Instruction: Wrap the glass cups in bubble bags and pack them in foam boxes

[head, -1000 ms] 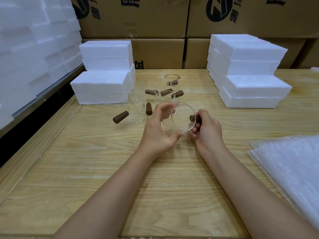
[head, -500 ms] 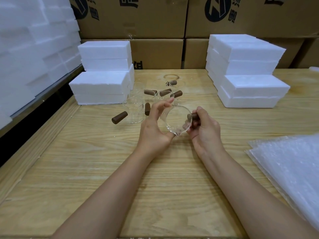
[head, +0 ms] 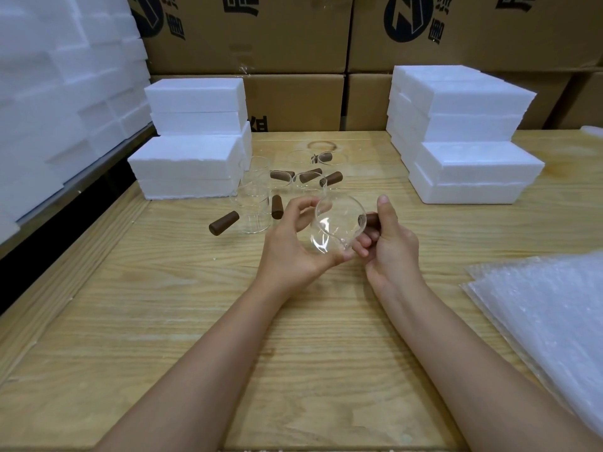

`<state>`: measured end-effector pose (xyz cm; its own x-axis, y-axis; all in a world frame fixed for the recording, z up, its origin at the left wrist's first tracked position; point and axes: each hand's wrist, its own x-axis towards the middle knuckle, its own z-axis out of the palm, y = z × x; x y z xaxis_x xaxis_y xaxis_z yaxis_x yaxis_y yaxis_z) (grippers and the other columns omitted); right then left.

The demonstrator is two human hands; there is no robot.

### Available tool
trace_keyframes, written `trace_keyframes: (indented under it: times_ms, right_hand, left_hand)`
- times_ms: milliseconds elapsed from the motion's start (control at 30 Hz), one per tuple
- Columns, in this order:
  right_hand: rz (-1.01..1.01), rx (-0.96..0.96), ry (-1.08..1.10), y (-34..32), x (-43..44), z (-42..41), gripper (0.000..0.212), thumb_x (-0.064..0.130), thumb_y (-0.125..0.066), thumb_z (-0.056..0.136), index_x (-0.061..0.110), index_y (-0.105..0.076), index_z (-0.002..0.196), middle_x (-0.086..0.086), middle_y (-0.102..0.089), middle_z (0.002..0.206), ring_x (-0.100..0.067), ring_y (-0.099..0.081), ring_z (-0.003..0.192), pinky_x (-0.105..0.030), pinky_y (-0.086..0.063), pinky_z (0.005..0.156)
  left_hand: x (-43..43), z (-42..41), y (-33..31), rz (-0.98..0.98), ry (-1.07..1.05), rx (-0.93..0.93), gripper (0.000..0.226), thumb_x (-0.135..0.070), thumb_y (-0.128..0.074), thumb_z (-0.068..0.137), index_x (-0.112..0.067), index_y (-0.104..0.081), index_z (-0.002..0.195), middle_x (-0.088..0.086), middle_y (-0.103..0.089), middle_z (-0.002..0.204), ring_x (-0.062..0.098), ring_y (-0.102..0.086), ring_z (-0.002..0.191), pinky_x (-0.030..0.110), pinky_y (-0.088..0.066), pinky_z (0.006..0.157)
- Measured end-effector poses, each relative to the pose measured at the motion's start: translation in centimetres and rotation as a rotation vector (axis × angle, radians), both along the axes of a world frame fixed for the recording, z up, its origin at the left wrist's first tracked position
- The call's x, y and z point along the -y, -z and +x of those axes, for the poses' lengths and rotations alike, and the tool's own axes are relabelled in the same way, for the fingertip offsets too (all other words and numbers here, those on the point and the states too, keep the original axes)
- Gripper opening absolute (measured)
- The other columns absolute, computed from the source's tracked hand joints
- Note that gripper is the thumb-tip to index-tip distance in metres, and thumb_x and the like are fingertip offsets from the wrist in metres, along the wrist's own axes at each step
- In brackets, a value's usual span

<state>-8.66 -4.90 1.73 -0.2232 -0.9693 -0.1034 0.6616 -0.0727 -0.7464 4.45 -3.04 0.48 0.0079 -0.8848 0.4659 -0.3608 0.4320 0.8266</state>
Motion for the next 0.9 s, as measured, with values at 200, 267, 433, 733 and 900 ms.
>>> trace_keyframes:
  times_ms: [200,267,433,733,900]
  right_hand:
    - [-0.038,-0.066,-0.03,-0.6,-0.4,-0.2,0.042,0.041,-0.075,0.064,0.011,-0.047,0.063,0.005,-0.037,0.042,-0.007,-0.031,0.035,-0.017,-0.026,0.035]
    - [-0.058,-0.09,-0.038,-0.7,-0.5,-0.3,0.04,0.04,-0.076,0.061,0.012,-0.048,0.061,0.005,-0.039,0.043,-0.007,-0.032,0.036,-0.017,-0.026,0.036]
    - [-0.116,-0.168,-0.07,-1.1,-0.9,-0.4,0.038,0.038,-0.074,0.063,0.008,-0.051,0.066,0.004,-0.05,0.047,-0.007,-0.033,0.038,-0.018,-0.026,0.038]
    - [-0.198,-0.125,-0.181,-1.4,-0.9,-0.4,0.027,0.027,-0.071,0.068,0.008,-0.051,0.069,0.002,-0.061,0.054,-0.01,-0.039,0.044,-0.02,-0.032,0.043]
    - [-0.167,-0.037,-0.212,-1.2,-0.6,-0.3,0.024,0.027,-0.069,0.069,0.006,-0.059,0.073,0.001,-0.057,0.053,-0.009,-0.043,0.045,-0.02,-0.037,0.042]
  left_hand:
    - [0.3,0.2,0.3,0.084,0.011,-0.017,0.076,-0.023,-0.093,0.053,-0.036,-0.042,0.107,-0.015,-0.068,0.111,-0.007,-0.056,0.113,0.005,-0.034,0.094]
    - [0.3,0.3,0.3,0.108,0.025,-0.02,0.075,-0.02,-0.093,0.054,-0.034,-0.041,0.107,-0.013,-0.068,0.113,-0.004,-0.059,0.111,0.018,-0.04,0.097]
    - [0.5,0.3,0.5,0.132,0.023,0.008,0.075,-0.021,-0.093,0.055,-0.034,-0.037,0.104,-0.015,-0.066,0.115,-0.012,-0.055,0.11,0.011,-0.039,0.092]
    - [1.0,0.3,0.7,0.029,-0.09,0.053,0.078,-0.023,-0.094,0.054,-0.037,-0.031,0.098,-0.031,-0.059,0.108,-0.027,-0.048,0.096,-0.004,-0.031,0.077]
    - [0.9,0.3,0.8,-0.119,-0.147,0.086,0.076,-0.016,-0.091,0.058,-0.038,-0.032,0.1,-0.027,-0.056,0.121,-0.023,-0.048,0.108,0.004,-0.039,0.086]
